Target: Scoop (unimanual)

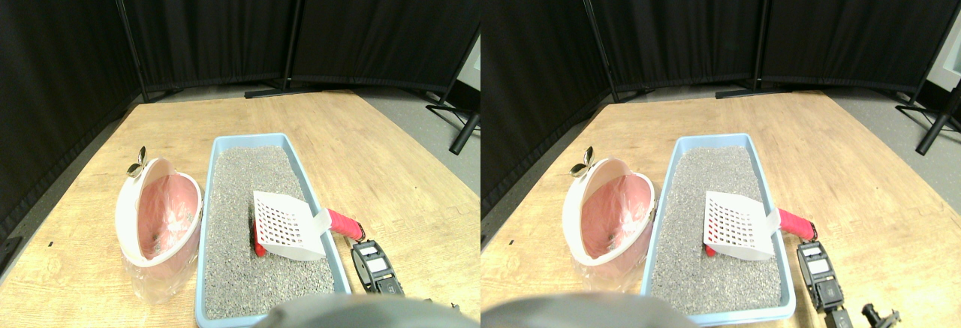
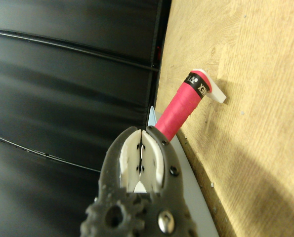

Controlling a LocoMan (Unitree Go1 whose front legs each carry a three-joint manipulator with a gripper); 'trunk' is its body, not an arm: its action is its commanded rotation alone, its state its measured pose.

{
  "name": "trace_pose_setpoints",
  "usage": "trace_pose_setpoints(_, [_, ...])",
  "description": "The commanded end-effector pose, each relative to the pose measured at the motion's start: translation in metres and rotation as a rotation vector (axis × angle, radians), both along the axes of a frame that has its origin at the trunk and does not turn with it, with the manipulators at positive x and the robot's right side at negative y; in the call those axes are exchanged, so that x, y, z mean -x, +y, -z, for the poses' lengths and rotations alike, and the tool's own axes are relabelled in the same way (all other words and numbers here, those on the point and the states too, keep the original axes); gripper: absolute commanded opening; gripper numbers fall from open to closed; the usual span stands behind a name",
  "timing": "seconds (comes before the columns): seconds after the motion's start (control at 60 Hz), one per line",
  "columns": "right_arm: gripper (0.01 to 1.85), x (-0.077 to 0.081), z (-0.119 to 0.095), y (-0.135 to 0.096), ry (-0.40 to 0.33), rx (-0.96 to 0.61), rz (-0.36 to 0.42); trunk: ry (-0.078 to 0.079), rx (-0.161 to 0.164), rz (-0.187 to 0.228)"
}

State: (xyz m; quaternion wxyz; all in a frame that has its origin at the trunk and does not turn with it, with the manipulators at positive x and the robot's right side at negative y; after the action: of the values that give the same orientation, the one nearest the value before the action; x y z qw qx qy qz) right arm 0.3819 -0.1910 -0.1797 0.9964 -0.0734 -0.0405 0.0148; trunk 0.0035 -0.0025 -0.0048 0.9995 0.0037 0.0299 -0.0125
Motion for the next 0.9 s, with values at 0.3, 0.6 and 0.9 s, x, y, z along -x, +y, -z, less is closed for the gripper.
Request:
trace_pose_setpoints(0.3, [0.47, 0.002, -0.010, -0.001, -0.054, 0.003, -0.003, 0.001, 0.004, 0.002])
trace_pose_setpoints(0.6, [0.69, -0.006, -0.012, -0.009, -0.149, -0.170, -0.119, 0.004, 0.002, 0.000])
trace_pose_setpoints(0.9, [0.83, -0.021, -0.003, -0.009, -0.086, -0.274, -0.154, 0.013, 0.009, -0.008])
